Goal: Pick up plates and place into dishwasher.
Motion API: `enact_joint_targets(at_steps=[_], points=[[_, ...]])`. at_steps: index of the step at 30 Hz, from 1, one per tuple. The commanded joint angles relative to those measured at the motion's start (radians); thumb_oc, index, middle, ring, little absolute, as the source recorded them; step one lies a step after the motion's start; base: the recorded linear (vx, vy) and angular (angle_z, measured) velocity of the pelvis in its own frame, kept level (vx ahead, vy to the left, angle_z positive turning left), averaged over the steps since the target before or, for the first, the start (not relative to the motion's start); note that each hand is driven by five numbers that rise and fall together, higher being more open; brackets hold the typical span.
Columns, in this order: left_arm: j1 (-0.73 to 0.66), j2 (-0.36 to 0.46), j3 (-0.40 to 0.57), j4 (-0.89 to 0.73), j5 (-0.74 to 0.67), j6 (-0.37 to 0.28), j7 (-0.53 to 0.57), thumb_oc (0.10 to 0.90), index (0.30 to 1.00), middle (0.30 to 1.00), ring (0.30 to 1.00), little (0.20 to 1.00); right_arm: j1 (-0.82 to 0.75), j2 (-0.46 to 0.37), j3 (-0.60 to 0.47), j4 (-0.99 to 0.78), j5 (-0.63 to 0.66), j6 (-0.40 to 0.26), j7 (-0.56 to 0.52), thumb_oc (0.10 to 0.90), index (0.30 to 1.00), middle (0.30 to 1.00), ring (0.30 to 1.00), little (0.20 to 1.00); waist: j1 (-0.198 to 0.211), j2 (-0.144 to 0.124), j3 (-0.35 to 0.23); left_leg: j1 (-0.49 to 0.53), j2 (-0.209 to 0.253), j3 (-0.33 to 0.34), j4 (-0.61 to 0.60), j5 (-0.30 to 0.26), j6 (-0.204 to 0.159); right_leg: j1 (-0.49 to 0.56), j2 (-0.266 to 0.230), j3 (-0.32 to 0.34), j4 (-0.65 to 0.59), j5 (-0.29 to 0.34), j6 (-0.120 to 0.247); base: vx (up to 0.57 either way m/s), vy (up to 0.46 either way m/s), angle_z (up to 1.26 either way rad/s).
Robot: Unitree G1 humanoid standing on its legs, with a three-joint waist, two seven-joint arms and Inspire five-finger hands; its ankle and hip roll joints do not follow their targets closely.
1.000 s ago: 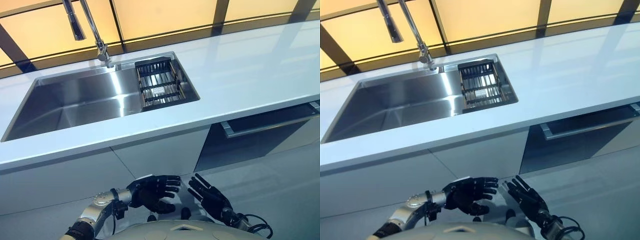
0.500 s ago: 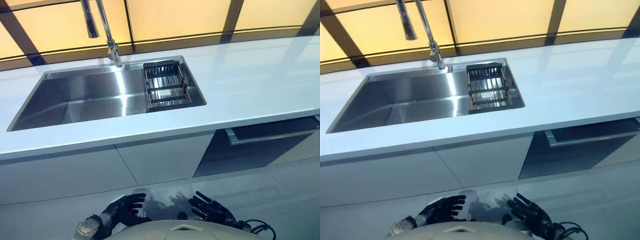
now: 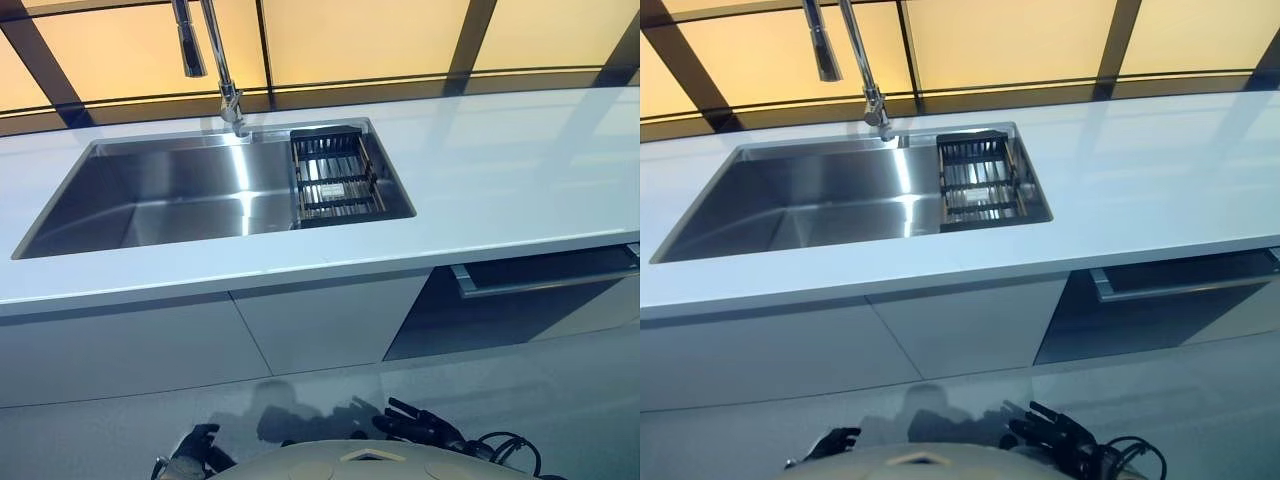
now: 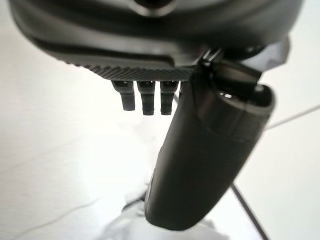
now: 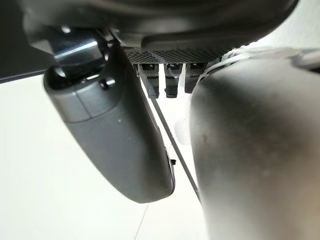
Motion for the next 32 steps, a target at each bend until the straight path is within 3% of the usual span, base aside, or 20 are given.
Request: enact_joint_targets(at_steps=[1,3,6,10,13,16,19,32], points=[[-0.049,-0.021,0.052,0.022,-0.115,-0.048,-0.065,0.800,0.900,0.900,0.900,0.900,-0.010,0.016,0.021,0.047,-0.099,-0.023,-0.008,0.800,0.900,0.900,0.900,0.900,0.013,0.003,0.051,0.008,-0.050,0.048,0.031,-0.096,0.015,0.017,0.007,0.031,0.081,-0.130,0.080,0.00,0.000,0.00],[-0.037,-0.018,0.045,0.012,-0.037,-0.076,-0.091,0.800,0.900,0.900,0.900,0.900,-0.010,0.019,0.024,0.040,-0.101,-0.037,-0.014,0.800,0.900,0.900,0.900,0.900,0.019,0.002,0.053,0.008,-0.052,0.045,0.033,-0.098,0.016,0.016,0.006,0.026,0.085,-0.132,0.080,0.00,0.000,0.00],[-0.034,-0.001,0.010,0.002,-0.037,-0.065,-0.132,0.800,0.900,0.900,0.900,0.900,-0.013,0.014,0.032,0.020,-0.077,-0.033,-0.039,0.800,0.900,0.900,0.900,0.900,0.017,-0.001,0.057,0.005,-0.052,0.046,0.036,-0.101,0.021,0.009,0.008,0.031,0.097,-0.138,0.078,-0.02,0.057,0.05],[-0.042,0.009,0.031,0.003,-0.171,0.001,-0.173,0.800,0.900,0.900,0.900,0.900,-0.012,0.009,0.031,0.017,-0.084,-0.028,-0.045,0.800,0.900,0.900,0.900,0.900,0.015,-0.003,0.058,0.010,-0.053,0.049,0.039,-0.108,0.026,0.008,0.009,0.036,0.106,-0.146,0.077,0.00,0.028,0.00],[-0.031,-0.003,0.135,0.036,-0.365,0.038,-0.135,0.800,0.900,0.900,0.900,0.900,-0.005,0.018,0.018,0.022,-0.076,-0.044,-0.054,0.800,0.900,0.900,0.900,0.900,0.025,-0.012,0.057,0.014,-0.059,0.041,0.041,-0.114,0.029,0.017,0.005,0.030,0.100,-0.146,0.075,0.00,0.000,0.00],[-0.024,-0.006,0.174,0.051,-0.333,0.031,-0.138,0.800,0.900,0.900,0.900,0.900,-0.003,0.028,0.015,0.022,-0.074,-0.046,-0.057,0.800,0.900,0.900,0.900,0.900,0.029,-0.019,0.056,0.015,-0.059,0.040,0.043,-0.117,0.029,0.019,0.004,0.029,0.099,-0.145,0.075,-0.01,-0.004,0.06],[-0.024,-0.011,0.154,0.051,-0.288,-0.023,-0.153,0.800,0.900,0.900,0.900,0.900,-0.001,0.034,0.019,0.018,-0.071,-0.051,-0.061,0.800,0.900,0.900,0.900,0.900,0.028,-0.023,0.055,0.022,-0.058,0.044,0.041,-0.122,0.032,0.020,0.004,0.028,0.102,-0.146,0.073,-0.01,-0.005,0.03],[-0.046,-0.023,0.117,0.016,-0.355,-0.037,-0.178,0.800,0.900,0.900,0.900,0.900,-0.012,0.030,0.030,0.013,-0.072,-0.048,-0.058,0.800,0.900,0.900,0.900,0.900,0.017,-0.019,0.051,0.024,-0.057,0.060,0.043,-0.126,0.031,0.018,0.005,0.039,0.103,-0.144,0.073,0.00,0.000,0.00]])
